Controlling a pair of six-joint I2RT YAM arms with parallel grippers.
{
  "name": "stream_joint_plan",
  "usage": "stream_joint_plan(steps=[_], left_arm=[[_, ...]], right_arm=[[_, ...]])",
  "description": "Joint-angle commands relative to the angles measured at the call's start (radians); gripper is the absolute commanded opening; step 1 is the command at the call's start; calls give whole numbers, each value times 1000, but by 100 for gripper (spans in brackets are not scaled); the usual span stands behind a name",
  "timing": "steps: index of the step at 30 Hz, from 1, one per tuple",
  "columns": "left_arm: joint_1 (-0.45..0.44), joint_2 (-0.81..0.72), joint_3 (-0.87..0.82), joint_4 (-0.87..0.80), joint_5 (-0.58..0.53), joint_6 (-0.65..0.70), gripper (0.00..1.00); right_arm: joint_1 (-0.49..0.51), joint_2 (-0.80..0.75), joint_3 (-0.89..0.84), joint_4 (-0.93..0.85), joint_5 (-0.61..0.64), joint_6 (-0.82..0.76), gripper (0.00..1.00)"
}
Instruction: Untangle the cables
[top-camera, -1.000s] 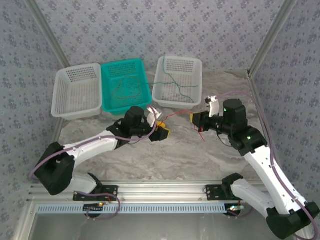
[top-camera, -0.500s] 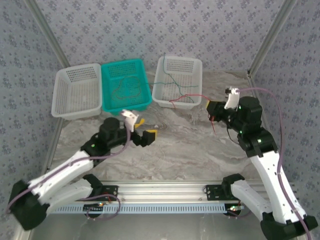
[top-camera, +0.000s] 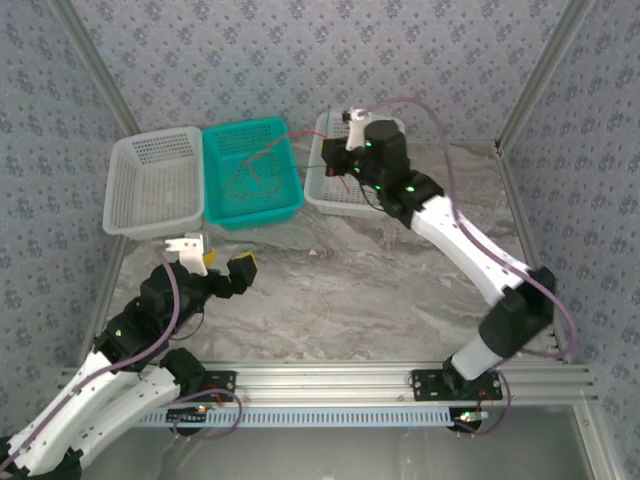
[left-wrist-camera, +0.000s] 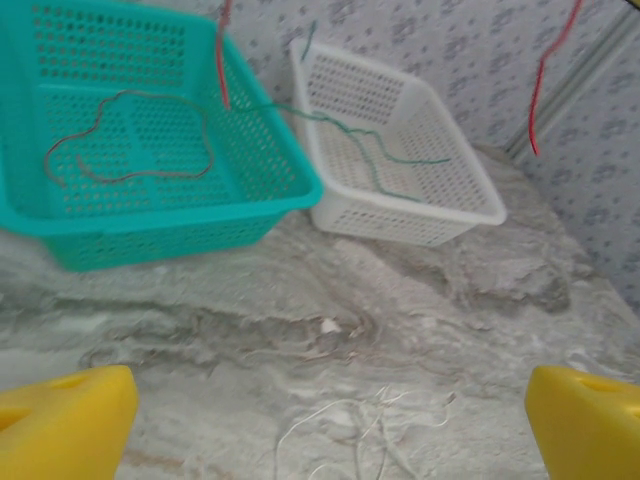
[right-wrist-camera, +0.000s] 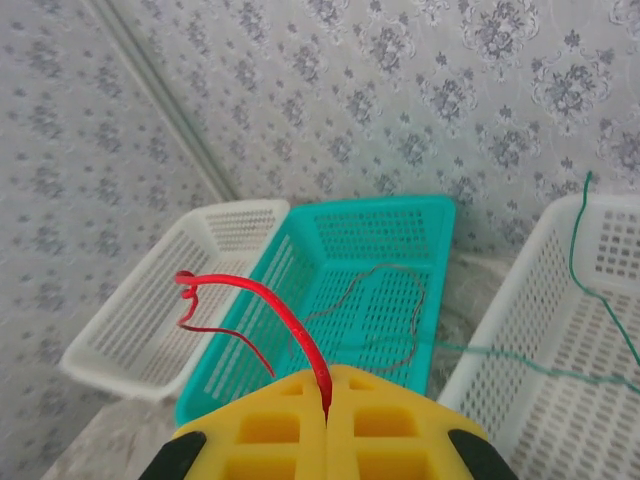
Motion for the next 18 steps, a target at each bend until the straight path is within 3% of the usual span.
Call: stream_joint_plan(steps=[1, 6, 11, 13, 15, 18], left_arm=[[4, -3, 54, -72, -46, -23, 100], [3, -5, 64, -103, -45, -24, 99], [4, -16, 64, -125, -31, -33, 99], [4, -21, 61, -132, -31, -38, 99], [3, -26, 60, -134, -34, -41, 99], [3, -28, 60, -136, -37, -44, 99]], right_arm=[[9, 142, 125, 74, 103, -16, 0], [36, 405, 351, 72, 149, 4, 0], [67, 641, 673, -106, 166, 13, 0], [82, 735, 837, -214, 165, 17, 13], [96, 818, 988, -338, 163, 23, 42], [104, 822, 1027, -389, 116, 29, 59]])
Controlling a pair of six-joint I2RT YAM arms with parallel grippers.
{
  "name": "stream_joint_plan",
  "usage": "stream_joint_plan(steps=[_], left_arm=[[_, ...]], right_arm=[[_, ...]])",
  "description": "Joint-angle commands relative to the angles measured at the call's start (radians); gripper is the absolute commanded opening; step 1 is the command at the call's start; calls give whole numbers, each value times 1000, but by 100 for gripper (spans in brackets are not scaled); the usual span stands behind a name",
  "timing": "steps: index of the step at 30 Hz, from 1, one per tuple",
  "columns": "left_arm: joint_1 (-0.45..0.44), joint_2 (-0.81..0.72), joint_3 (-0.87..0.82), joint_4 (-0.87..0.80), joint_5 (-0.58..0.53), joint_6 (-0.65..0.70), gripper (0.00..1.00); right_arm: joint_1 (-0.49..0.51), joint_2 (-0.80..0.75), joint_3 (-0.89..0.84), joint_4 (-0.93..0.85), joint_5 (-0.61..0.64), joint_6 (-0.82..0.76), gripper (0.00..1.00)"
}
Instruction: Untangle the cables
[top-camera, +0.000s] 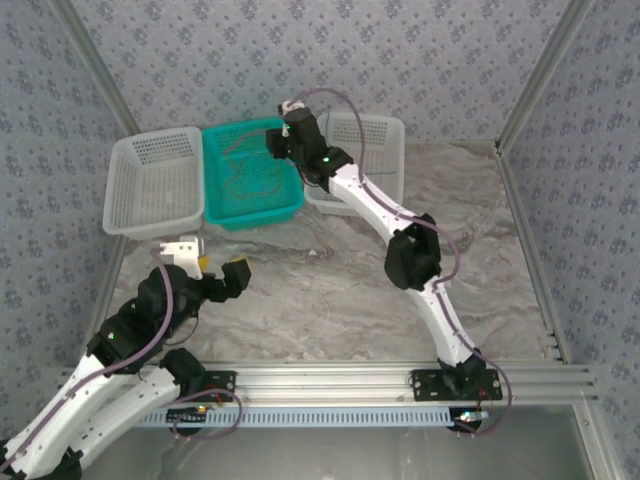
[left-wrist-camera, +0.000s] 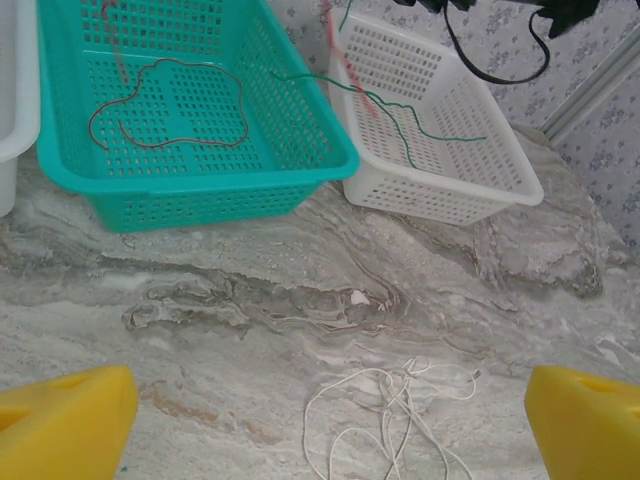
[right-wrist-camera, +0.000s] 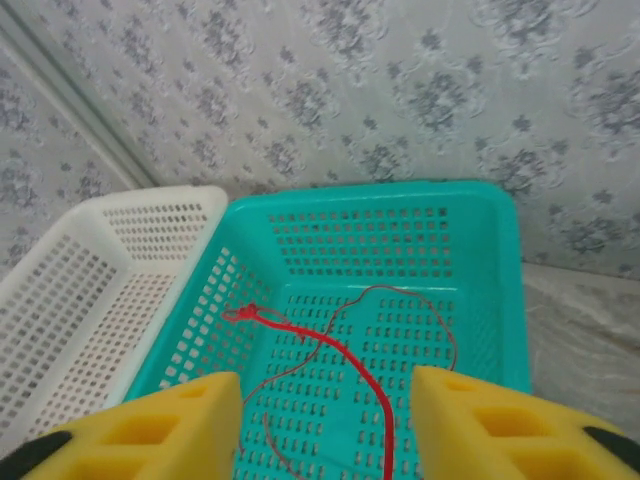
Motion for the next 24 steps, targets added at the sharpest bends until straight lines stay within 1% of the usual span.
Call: stream_joint_plan(steps=[1, 6, 10, 13, 17, 22, 23, 24], left_arm=[[3, -9, 22, -14, -13, -15, 99], [3, 12, 28, -3, -9, -12, 99], [3, 44, 22, 36, 7, -8, 99], [3, 81, 10, 89, 44, 5, 99], [5, 150, -4, 152, 96, 26, 97], [5, 269, -1, 197, 164, 38, 94], [5, 301, 3, 205, 182, 44, 94], [5, 337, 5, 213, 200, 51, 93]], right_arm=[[13, -19, 71, -136, -46, 10, 60], [10, -128, 47, -223, -149, -32, 61], [8, -284, -65, -258, -197, -74, 62], [7, -459, -263, -232, -203, -92, 63], [-2, -736, -655, -104, -169, -93, 65], [-61, -1034, -1048, -54, -123, -72, 66], [-73, -1094, -1123, -52, -116, -68, 68], [-86, -1151, -1191, -50, -114, -61, 72]])
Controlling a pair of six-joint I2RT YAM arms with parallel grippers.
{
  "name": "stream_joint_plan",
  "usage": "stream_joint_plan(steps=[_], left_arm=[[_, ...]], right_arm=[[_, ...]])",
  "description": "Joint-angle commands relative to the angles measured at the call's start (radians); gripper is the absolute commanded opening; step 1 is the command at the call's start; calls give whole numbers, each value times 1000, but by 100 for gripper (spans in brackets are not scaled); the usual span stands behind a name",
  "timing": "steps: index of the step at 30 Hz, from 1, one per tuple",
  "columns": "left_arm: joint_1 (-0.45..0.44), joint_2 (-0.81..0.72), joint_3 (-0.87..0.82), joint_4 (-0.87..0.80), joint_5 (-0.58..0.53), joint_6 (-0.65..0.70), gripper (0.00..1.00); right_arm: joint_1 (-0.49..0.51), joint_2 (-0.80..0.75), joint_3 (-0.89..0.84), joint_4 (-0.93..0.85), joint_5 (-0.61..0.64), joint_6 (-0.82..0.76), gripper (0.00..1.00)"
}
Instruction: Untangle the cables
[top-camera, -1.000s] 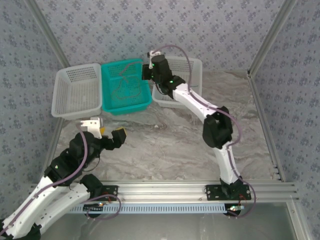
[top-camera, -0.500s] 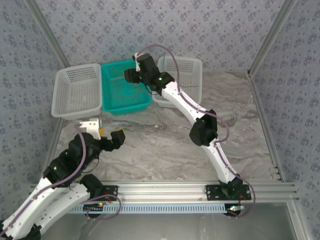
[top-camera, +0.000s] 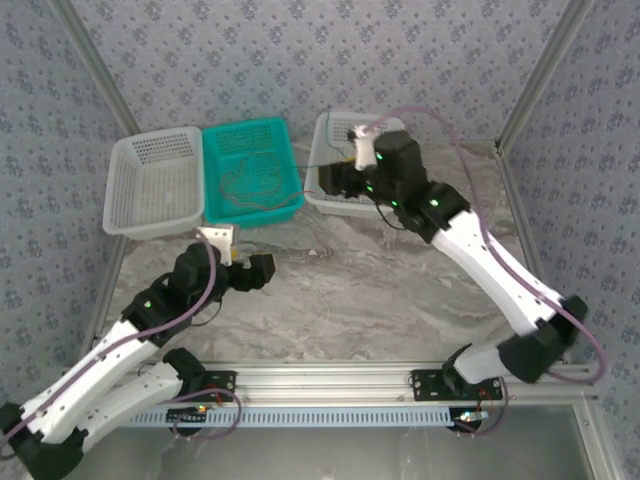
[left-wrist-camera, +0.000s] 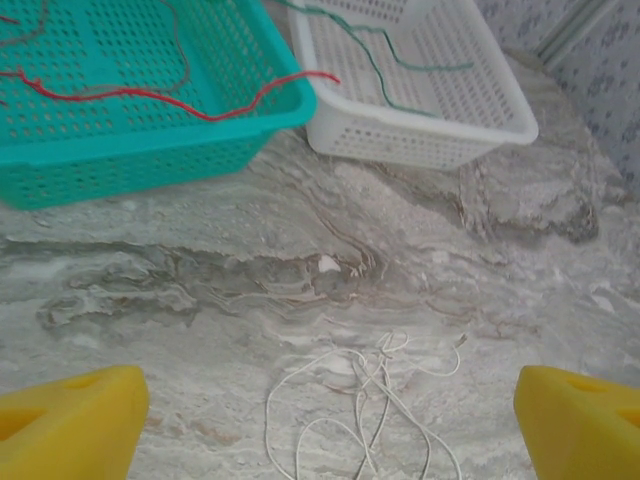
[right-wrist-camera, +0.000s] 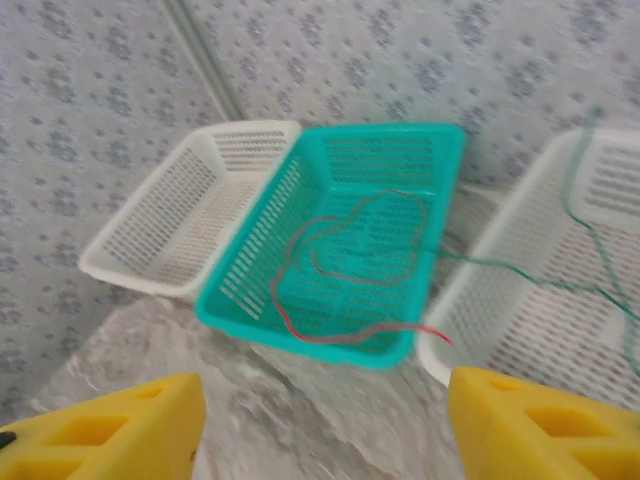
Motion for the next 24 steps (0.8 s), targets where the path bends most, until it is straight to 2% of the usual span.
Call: stream_joint_plan(steps=[1, 2, 6, 11, 16, 19, 21, 24], left_arm=[[5, 90, 11, 64, 83, 33, 92], [5, 131, 17, 67, 96, 33, 92], [5, 308, 37, 93, 121, 16, 87], [2, 501, 24, 184, 207, -14, 77], [2, 622, -3, 216, 192, -12, 70], [2, 668, -10, 207, 121, 20, 62], [2, 700, 3, 171, 79, 53, 61], [2, 744, 16, 165, 84, 81, 60]], right_arm=[[-39, -128, -215, 5, 37, 18, 74], [-50, -176, -267, -1, 39, 32, 78], [-72, -296, -455, -62, 29, 92, 78], [-77, -331, -568, -76, -30, 168, 78], [-76, -291, -576, -75, -67, 181, 78], [-76, -273, -565, -74, -70, 175, 79], [-76, -265, -558, -71, -70, 175, 79], [-76, -257, -558, -61, -77, 178, 79]])
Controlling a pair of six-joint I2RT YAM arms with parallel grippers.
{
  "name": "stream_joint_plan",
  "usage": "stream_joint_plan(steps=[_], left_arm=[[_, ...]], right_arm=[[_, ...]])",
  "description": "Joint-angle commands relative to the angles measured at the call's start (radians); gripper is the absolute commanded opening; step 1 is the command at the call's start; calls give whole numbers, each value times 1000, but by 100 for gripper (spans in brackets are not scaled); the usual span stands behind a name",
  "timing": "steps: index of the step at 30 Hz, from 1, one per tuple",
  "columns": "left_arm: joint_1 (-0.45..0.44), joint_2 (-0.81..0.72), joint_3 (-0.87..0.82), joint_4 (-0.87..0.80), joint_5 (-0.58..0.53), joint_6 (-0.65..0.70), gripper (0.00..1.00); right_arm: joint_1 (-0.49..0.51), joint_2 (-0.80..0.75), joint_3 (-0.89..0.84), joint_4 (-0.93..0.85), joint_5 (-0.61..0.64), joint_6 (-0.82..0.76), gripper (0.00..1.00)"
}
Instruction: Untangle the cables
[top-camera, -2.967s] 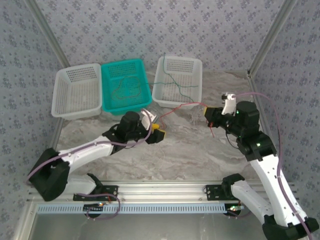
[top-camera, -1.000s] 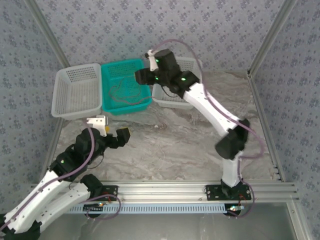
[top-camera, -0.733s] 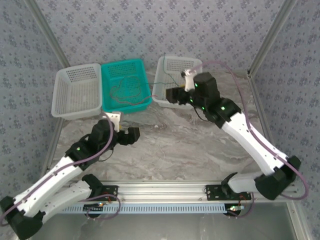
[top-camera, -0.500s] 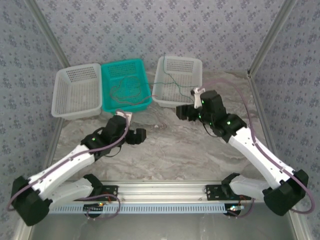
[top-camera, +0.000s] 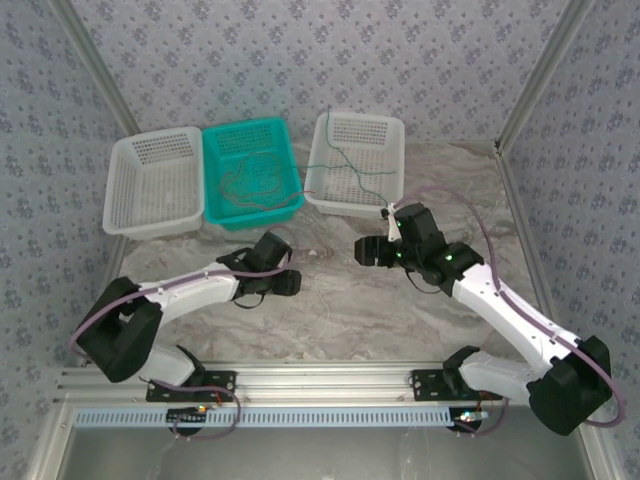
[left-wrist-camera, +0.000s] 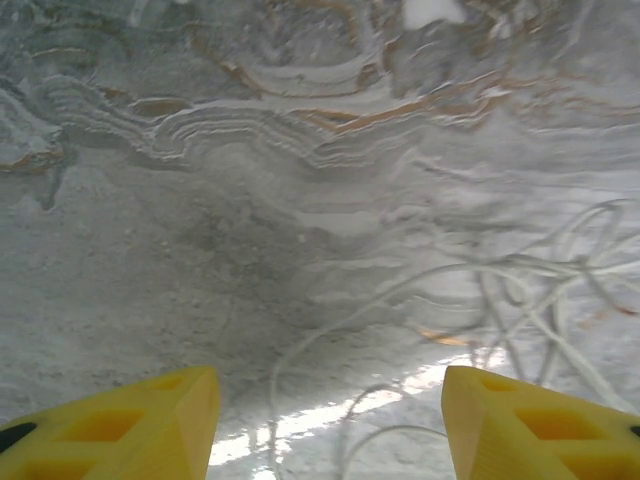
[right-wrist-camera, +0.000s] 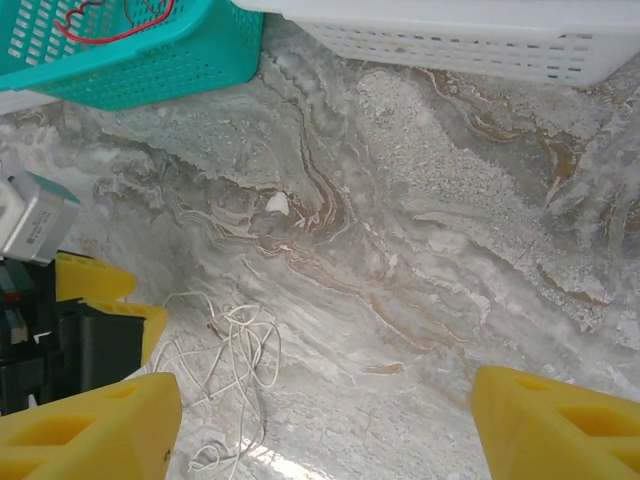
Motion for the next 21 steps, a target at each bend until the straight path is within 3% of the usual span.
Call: stream_joint_plan(steps=[1, 8, 18, 21], left_arm=[[2, 43, 14, -4, -20, 49, 60], [2, 145, 42, 35, -15, 80, 55], [-3, 196, 51, 87, -29, 125, 21], [-9, 203, 58, 82, -44, 134, 3]], right_arm=[[-1, 7, 20, 7, -18, 19, 79], [-1, 13, 26, 4, -17, 27, 79], [1, 24, 34, -3, -9, 27, 79], [1, 31, 34, -2, -15, 28, 79]])
